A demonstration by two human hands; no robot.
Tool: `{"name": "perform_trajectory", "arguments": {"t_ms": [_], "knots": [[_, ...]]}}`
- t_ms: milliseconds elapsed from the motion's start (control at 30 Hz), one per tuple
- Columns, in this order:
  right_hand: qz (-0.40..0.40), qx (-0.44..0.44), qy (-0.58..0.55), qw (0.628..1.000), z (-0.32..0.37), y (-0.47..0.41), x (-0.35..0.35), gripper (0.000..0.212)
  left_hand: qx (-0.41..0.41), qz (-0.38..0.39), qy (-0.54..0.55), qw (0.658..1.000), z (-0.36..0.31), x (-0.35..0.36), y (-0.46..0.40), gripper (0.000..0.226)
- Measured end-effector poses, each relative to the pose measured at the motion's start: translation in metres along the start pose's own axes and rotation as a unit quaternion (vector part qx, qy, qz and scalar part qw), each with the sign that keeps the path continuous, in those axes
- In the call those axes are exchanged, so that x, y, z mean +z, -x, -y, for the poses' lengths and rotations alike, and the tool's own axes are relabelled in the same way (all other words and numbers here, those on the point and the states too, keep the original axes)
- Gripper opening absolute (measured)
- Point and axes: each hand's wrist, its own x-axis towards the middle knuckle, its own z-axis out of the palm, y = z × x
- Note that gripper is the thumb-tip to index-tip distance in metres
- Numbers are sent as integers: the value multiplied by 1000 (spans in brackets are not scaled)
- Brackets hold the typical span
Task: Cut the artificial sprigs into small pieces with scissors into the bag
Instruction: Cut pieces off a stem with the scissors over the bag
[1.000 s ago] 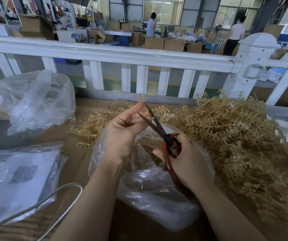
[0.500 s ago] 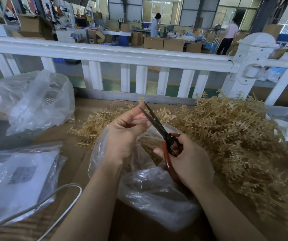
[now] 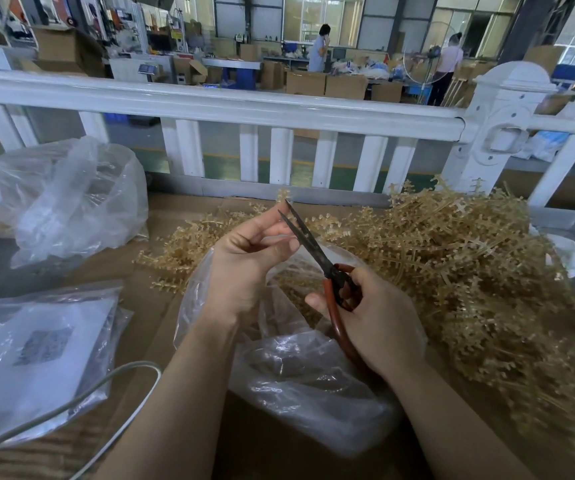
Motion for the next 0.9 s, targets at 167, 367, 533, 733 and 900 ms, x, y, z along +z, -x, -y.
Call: {"name": "perform_trajectory", "arguments": {"t_ms": [167,367,533,733,900], "knots": [[12,5,-8,1000,0,-1,0,67,3,6,3,1000,1,-1,-1,48],[0,9,6,1000,-1,0,-2,69,-3,5,-2,1000,3,-5,-1,48],[-12,-5,12,1000,0,1,-3,68,-3,4,0,1000,4,-5,-1,48],[-18,-6,13,1000,-2,2,-2,61,-7,4,2,1000,4,-5,-1,50],[-20,-6,7,1000,-4,1,-1,58,-9,9,5,1000,3,-6,-2,52]]}}
